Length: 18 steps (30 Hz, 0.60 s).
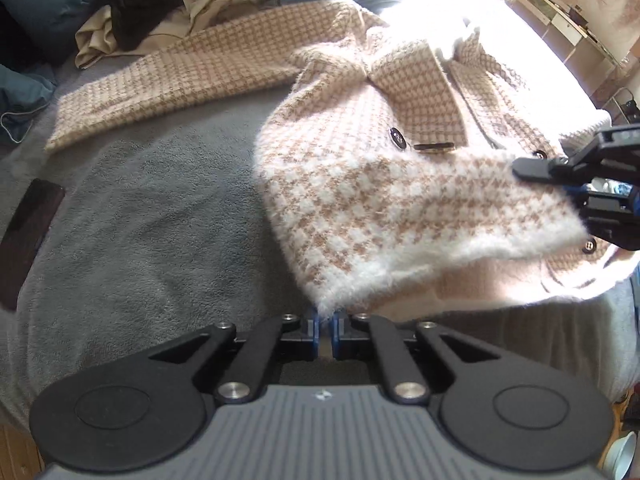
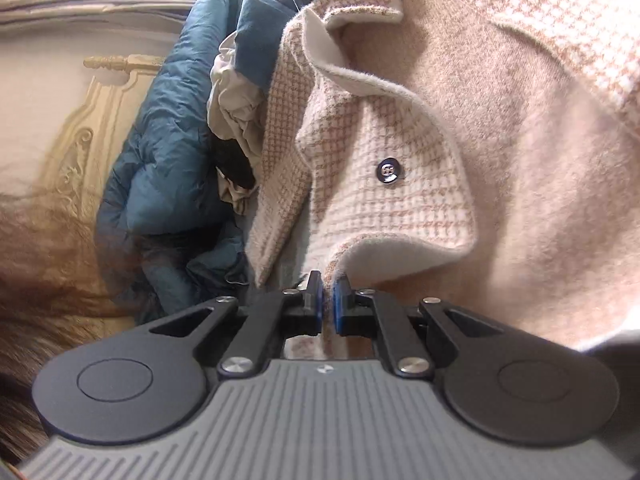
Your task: Fold clothes
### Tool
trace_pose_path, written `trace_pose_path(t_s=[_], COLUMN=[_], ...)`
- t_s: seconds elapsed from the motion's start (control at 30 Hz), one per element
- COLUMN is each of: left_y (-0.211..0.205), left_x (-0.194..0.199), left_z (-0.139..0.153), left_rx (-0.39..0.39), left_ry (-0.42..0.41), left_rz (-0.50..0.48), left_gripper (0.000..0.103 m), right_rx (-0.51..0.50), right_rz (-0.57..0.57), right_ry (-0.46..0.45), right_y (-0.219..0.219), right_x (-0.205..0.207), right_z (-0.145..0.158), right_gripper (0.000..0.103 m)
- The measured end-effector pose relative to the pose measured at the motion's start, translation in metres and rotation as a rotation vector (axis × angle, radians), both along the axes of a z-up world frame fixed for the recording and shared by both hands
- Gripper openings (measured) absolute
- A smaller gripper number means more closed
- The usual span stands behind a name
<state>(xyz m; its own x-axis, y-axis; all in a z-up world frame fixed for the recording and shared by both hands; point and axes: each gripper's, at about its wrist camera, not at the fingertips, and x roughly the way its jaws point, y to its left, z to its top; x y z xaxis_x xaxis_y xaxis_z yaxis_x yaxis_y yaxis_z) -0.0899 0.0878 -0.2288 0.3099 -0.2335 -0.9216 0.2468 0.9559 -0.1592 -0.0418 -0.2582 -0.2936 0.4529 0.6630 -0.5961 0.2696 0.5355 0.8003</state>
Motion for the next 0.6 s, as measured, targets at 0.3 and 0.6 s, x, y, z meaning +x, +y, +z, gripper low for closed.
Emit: trace_pose_path(t_s=[0.3, 0.6], left_y=[0.003, 0.036], left_x=[0.018, 0.021], left_z=[-0.071, -0.049], left_rx=[-0.019, -0.141], left_ry=[0.137, 0.225], left_rz=[-0.041, -0.104], left_gripper=[0.008, 0.044], right_rx=[-0.391, -0.544], right_rz=[0.214, 0.333], right_ry=[0.081, 0.066], right_y=[0.027, 0.036], right_x=[-0.006, -0.001], right_z=[-0.054, -0.079], right_gripper=[0.004, 0.011])
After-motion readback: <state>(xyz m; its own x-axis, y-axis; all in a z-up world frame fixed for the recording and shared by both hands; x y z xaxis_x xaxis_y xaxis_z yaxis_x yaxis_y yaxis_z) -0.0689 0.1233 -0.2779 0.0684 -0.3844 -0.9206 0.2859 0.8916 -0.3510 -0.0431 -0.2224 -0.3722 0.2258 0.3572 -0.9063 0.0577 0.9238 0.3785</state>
